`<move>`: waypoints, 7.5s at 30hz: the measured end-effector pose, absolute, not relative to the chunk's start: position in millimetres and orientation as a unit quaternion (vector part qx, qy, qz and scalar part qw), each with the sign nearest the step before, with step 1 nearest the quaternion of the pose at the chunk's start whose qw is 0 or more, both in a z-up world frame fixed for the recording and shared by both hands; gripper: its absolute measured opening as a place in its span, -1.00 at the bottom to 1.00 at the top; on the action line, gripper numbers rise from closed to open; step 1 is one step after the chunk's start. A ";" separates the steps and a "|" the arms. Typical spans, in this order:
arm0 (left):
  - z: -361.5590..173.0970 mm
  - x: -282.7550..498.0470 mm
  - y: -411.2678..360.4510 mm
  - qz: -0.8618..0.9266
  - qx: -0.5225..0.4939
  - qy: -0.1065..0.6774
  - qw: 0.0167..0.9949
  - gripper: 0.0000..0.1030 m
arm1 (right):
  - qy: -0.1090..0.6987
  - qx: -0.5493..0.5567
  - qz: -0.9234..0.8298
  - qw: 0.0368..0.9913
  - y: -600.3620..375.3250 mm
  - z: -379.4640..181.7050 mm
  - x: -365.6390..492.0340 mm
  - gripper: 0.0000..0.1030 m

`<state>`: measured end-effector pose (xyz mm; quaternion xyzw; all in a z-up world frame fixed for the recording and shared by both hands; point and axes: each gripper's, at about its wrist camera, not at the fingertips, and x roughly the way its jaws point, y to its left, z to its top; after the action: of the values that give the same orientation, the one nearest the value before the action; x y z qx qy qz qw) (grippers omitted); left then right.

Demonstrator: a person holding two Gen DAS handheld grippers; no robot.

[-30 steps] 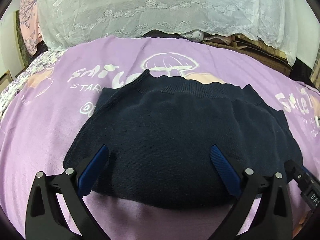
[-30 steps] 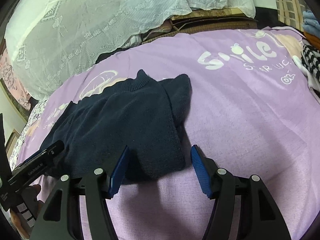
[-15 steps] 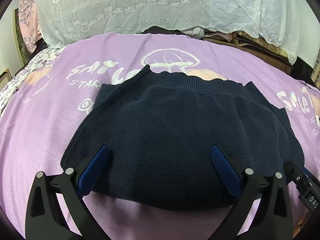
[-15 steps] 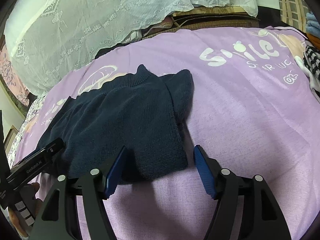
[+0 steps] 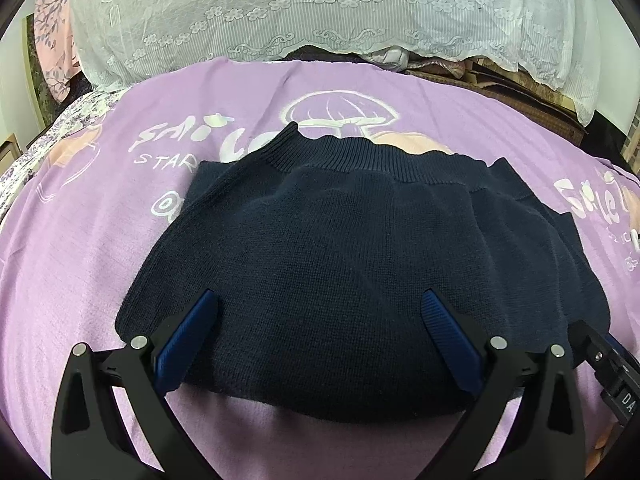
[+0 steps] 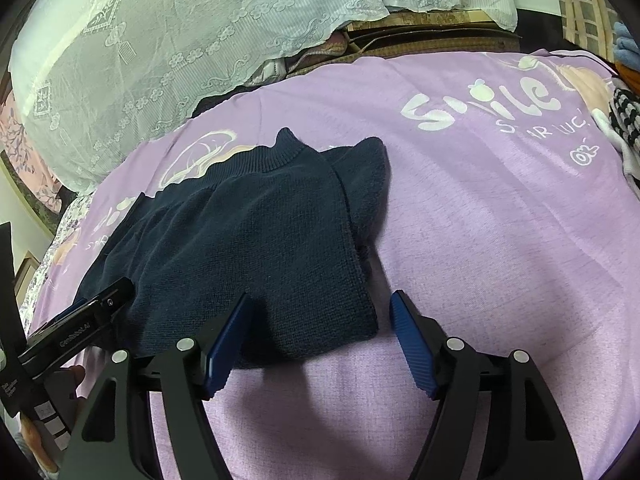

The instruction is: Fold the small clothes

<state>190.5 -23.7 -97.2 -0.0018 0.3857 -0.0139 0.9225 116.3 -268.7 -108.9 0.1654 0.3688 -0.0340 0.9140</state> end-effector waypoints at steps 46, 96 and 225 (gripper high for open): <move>-104.4 246.1 -39.8 -0.028 0.023 0.402 0.915 0.92 | 0.356 0.341 0.052 0.869 -316.7 -122.1 189.4 -0.43; -75.9 307.9 102.7 -0.086 -0.135 0.439 0.884 -0.15 | 0.351 0.192 0.116 0.909 -39.5 -27.0 244.2 -0.69; -83.1 243.3 39.6 -0.048 0.091 0.396 0.912 0.87 | 0.324 0.096 0.103 0.936 -110.2 -74.5 191.2 -0.91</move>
<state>243.3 39.6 -83.1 0.0911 0.3961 -0.0478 0.9124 191.2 -110.2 -74.5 0.0961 0.3236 0.1031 0.9356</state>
